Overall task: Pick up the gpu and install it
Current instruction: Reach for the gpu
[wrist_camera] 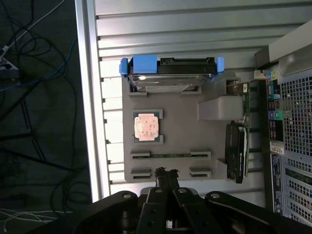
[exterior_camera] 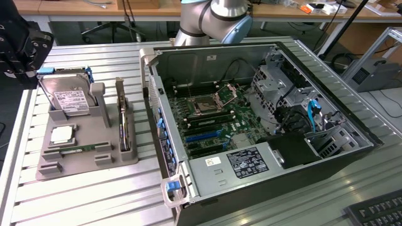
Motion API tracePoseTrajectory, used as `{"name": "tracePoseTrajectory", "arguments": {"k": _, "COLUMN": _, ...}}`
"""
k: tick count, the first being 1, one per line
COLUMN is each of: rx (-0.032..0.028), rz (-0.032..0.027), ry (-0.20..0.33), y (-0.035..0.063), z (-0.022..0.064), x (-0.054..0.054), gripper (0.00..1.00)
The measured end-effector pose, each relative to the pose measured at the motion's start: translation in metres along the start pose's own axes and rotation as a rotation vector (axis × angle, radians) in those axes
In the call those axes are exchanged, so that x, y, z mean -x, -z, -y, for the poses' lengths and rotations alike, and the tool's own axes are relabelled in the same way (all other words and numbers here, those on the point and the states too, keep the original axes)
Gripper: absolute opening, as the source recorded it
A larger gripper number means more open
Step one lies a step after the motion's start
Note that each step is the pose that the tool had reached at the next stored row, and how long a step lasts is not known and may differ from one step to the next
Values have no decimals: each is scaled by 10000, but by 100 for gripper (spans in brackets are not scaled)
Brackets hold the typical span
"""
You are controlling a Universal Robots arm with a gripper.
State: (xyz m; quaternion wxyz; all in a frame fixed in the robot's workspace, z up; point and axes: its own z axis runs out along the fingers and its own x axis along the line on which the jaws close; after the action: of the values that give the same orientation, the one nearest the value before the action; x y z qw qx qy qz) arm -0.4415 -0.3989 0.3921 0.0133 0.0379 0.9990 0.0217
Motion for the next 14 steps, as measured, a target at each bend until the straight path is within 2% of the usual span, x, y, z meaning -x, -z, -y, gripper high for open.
{"name": "tracePoseTrajectory", "arguments": {"k": 14, "rx": 0, "rz": 0, "ry": 1, "y": 3, "z": 13, "x": -171, "gripper": 11}}
